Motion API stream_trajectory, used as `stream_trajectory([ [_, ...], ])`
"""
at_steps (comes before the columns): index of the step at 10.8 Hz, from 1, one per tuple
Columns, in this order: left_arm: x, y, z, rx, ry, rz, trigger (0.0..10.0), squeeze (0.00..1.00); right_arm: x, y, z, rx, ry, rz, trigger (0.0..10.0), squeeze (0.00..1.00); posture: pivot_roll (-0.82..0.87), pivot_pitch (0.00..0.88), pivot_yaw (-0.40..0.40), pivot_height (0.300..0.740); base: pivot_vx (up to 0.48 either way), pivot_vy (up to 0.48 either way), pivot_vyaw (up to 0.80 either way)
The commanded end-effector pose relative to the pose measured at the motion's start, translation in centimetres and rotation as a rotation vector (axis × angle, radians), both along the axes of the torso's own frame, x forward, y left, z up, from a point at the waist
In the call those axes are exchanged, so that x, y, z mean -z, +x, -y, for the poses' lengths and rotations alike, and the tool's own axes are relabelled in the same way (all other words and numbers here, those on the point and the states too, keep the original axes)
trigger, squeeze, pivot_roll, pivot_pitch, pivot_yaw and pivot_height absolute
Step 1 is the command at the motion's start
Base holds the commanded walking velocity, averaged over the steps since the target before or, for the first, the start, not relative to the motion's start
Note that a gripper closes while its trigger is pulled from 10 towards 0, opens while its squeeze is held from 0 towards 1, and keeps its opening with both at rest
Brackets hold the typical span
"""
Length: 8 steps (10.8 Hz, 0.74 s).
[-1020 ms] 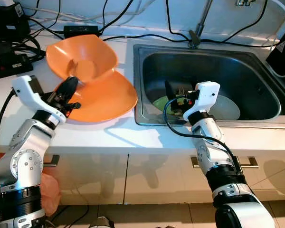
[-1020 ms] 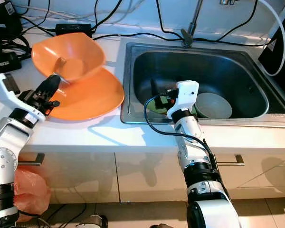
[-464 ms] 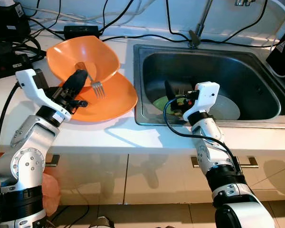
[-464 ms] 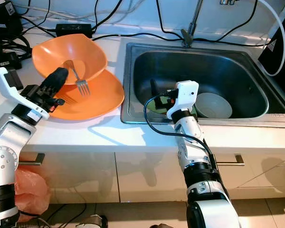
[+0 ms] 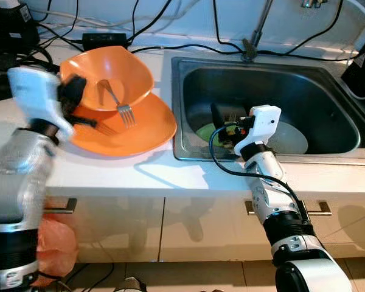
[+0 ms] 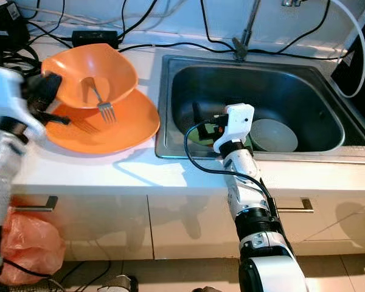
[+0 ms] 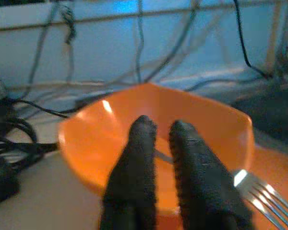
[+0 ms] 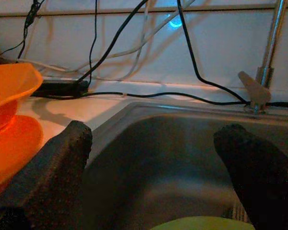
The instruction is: Kitchen organization
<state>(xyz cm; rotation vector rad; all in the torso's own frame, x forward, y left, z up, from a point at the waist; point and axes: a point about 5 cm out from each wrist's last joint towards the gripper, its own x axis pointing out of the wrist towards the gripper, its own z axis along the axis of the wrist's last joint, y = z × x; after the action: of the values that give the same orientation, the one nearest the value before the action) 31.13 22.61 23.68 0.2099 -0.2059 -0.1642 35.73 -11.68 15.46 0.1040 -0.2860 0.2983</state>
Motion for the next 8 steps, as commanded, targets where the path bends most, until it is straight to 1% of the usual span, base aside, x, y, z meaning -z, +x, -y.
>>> stream_trajectory([
  [1,0.4,0.2,0.5,0.019,0.068,-0.013,10.0,1.0,0.0,0.1,0.1,0.005,-0.009,-0.007,10.0,0.0,0.1,0.076,-0.067,0.74,0.0,0.0,0.0],
  [2,0.9,0.3,1.0,0.033,0.234,-0.017,10.0,1.0,0.0,0.2,0.2,0.007,-0.009,-0.007,10.0,0.0,0.1,0.075,-0.068,0.74,0.0,0.0,0.0],
  [3,0.7,0.4,1.5,0.086,0.318,0.001,10.0,1.0,0.0,0.2,0.3,0.009,-0.009,-0.006,10.0,0.0,0.1,0.076,-0.065,0.74,0.0,0.0,0.0],
  [4,0.4,0.4,1.5,0.1,0.332,0.012,10.0,1.0,-0.1,0.2,0.3,0.011,-0.008,-0.006,10.0,0.0,0.1,0.076,-0.063,0.74,0.0,0.0,0.0],
  [6,-1.1,0.2,0.9,0.125,0.29,0.048,10.0,1.0,0.0,0.2,0.3,0.014,-0.005,-0.007,10.0,0.0,0.09,0.077,-0.059,0.74,0.0,0.0,0.0],
  [7,-1.4,0.0,0.6,0.131,0.284,0.058,10.0,1.0,0.0,0.2,0.3,0.014,-0.004,-0.007,10.0,0.0,0.1,0.078,-0.06,0.74,0.0,0.0,0.0],
  [8,-1.2,-0.1,0.3,0.138,0.295,0.044,10.0,1.0,0.0,0.2,0.2,0.012,-0.004,-0.009,10.0,0.0,0.1,0.078,-0.059,0.74,0.0,0.0,0.0],
])
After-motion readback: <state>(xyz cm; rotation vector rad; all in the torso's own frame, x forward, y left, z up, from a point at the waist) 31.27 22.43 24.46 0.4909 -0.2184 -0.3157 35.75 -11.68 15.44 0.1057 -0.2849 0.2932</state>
